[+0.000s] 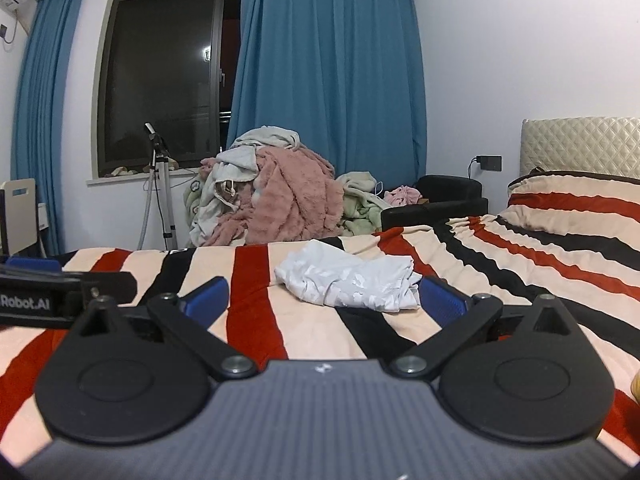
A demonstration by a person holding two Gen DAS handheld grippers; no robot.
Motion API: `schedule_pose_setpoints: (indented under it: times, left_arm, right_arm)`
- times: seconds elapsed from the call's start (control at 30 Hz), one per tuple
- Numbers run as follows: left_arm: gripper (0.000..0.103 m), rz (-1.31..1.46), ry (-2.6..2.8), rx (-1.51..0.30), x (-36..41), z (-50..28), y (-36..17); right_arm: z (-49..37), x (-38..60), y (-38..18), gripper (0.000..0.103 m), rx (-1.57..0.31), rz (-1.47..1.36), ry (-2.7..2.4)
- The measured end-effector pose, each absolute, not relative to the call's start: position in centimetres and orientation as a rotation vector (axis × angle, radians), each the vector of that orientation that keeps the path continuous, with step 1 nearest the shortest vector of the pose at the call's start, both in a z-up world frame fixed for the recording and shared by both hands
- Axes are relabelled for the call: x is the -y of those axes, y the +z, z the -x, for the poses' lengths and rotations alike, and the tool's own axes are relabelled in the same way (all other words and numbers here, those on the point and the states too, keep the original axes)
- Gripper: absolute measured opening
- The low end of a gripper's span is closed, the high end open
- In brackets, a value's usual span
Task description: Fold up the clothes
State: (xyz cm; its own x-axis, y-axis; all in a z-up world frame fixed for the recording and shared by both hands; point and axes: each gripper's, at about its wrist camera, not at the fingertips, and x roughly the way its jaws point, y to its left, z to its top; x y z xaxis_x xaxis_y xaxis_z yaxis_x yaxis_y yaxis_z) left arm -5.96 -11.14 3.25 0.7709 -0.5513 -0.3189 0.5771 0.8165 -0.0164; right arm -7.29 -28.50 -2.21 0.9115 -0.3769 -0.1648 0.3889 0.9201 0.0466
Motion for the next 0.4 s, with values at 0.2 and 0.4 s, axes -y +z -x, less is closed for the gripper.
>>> schedule_pose_setpoints:
  times: [0.2,0.4]
  left_arm:
    - [0.103,-0.086,-0.611,-0.319,11.36,6.03,3.01]
    - [0.103,-0.080,-0.607,-0.317,11.13,6.05,3.04]
  right_arm:
    - [7.19,28.43,-2.34,0.103,-0.173,-0.085,-0.396]
    - [7.16,28.56,-2.34,0.103,-0.178,-0.092,-0.404]
